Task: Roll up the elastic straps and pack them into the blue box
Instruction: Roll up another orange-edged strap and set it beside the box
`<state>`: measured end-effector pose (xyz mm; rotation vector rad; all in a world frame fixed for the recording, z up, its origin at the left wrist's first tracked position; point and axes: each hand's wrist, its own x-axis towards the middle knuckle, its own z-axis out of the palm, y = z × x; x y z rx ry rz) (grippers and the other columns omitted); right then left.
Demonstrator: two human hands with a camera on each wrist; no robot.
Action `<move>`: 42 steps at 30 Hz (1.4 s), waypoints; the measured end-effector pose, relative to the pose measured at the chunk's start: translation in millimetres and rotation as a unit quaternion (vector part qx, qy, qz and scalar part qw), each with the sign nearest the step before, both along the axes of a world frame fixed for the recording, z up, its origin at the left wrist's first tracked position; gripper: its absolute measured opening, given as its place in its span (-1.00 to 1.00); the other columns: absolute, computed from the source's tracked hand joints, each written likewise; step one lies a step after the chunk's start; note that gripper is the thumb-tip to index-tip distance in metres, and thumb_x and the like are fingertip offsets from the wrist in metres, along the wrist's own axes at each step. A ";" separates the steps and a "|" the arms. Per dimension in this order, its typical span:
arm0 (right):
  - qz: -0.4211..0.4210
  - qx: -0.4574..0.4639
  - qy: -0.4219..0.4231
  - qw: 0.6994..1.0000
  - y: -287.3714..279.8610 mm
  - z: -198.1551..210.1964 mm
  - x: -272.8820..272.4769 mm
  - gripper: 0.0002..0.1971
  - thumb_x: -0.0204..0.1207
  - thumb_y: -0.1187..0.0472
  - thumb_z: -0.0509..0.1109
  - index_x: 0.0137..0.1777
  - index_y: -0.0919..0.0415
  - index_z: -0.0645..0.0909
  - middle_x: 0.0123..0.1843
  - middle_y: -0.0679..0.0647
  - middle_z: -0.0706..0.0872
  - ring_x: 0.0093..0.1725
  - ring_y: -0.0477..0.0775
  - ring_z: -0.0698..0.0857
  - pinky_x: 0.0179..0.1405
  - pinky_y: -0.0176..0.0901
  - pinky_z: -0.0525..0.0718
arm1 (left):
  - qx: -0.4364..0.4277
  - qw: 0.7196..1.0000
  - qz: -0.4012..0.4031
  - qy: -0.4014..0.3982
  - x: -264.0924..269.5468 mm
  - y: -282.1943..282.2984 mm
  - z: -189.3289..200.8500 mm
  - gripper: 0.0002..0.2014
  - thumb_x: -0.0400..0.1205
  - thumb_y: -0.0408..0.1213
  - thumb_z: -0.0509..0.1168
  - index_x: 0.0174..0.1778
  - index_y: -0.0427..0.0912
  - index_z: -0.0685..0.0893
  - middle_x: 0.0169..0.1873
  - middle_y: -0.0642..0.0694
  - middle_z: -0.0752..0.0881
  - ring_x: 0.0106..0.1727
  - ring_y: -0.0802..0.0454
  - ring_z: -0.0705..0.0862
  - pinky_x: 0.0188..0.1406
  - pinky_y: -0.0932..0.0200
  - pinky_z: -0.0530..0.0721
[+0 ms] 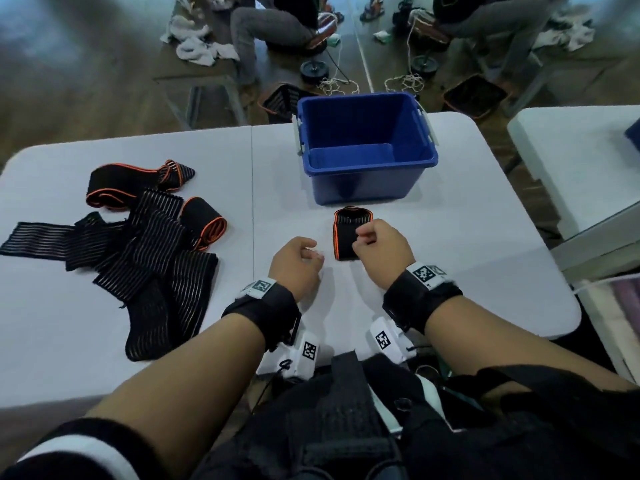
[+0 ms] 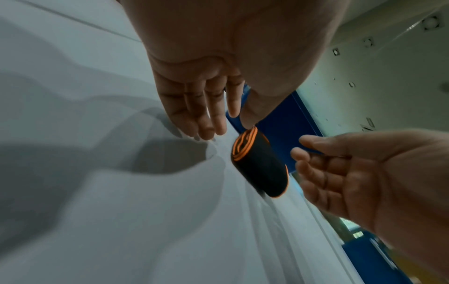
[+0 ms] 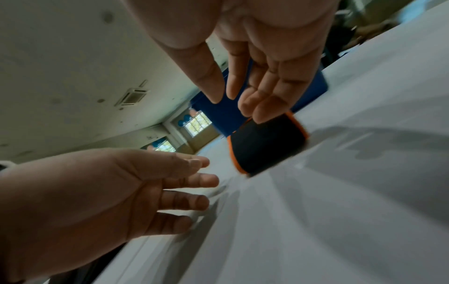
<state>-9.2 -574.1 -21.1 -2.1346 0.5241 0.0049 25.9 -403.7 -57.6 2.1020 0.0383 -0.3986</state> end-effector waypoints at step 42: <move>0.448 -0.304 0.096 0.835 200.5 9.2 151.6 -0.29 0.21 -0.15 0.58 0.37 -0.05 0.48 0.23 0.05 0.47 0.02 0.15 0.66 0.09 0.06 0.72 | 0.170 0.980 0.105 -0.023 -22.3 250.1 18.8 -0.81 0.61 -0.04 0.44 0.06 -0.02 0.74 -0.11 0.07 0.74 -0.05 0.10 0.69 -0.04 0.21 0.60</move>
